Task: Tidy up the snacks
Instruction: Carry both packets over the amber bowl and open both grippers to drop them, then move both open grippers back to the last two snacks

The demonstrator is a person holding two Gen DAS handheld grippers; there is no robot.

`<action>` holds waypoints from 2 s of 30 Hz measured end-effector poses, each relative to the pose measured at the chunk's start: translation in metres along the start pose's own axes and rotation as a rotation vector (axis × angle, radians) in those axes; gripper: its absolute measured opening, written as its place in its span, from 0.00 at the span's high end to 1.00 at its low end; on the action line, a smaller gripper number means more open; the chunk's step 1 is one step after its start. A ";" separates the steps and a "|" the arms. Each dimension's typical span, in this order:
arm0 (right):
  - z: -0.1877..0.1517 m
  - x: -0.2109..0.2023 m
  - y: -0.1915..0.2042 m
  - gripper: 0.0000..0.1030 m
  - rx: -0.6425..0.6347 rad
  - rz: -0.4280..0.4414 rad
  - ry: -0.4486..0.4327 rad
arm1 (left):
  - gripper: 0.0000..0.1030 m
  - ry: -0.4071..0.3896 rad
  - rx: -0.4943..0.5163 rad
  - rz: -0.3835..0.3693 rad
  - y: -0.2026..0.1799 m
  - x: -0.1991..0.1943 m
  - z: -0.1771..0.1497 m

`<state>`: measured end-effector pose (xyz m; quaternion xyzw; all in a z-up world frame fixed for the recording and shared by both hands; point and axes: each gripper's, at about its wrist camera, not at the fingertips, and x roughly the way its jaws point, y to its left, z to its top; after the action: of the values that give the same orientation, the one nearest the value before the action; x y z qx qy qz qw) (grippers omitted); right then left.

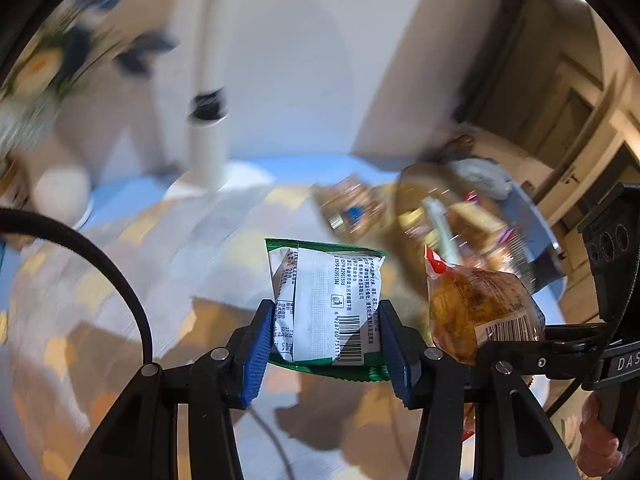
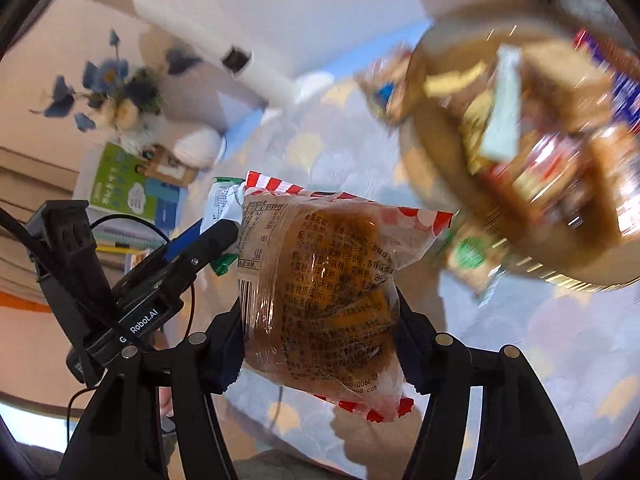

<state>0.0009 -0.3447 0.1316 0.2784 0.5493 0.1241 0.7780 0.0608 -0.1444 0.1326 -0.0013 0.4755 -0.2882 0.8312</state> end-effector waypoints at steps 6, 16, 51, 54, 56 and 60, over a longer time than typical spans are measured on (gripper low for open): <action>0.028 -0.064 -0.036 0.40 0.016 -0.060 -0.131 | 0.52 -0.026 0.070 -0.058 -0.058 0.018 0.036; 0.097 -0.109 -0.102 0.40 0.063 -0.201 -0.238 | 0.52 0.008 0.143 -0.103 -0.123 0.072 0.069; 0.082 -0.109 -0.088 0.34 0.043 -0.190 -0.282 | 0.20 0.014 0.059 -0.016 -0.047 0.053 0.065; 0.068 -0.105 -0.077 0.34 0.018 -0.195 -0.272 | 0.20 0.020 0.074 -0.018 -0.042 0.050 0.064; 0.059 -0.103 -0.071 0.34 0.006 -0.194 -0.266 | 0.20 0.029 0.086 -0.026 -0.039 0.050 0.063; 0.038 -0.099 -0.058 0.34 0.004 -0.169 -0.276 | 0.20 0.046 0.108 -0.039 -0.034 0.051 0.060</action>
<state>-0.0068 -0.4530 0.1858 0.2469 0.4591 0.0176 0.8532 0.1115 -0.2136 0.1343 0.0406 0.4780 -0.3295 0.8132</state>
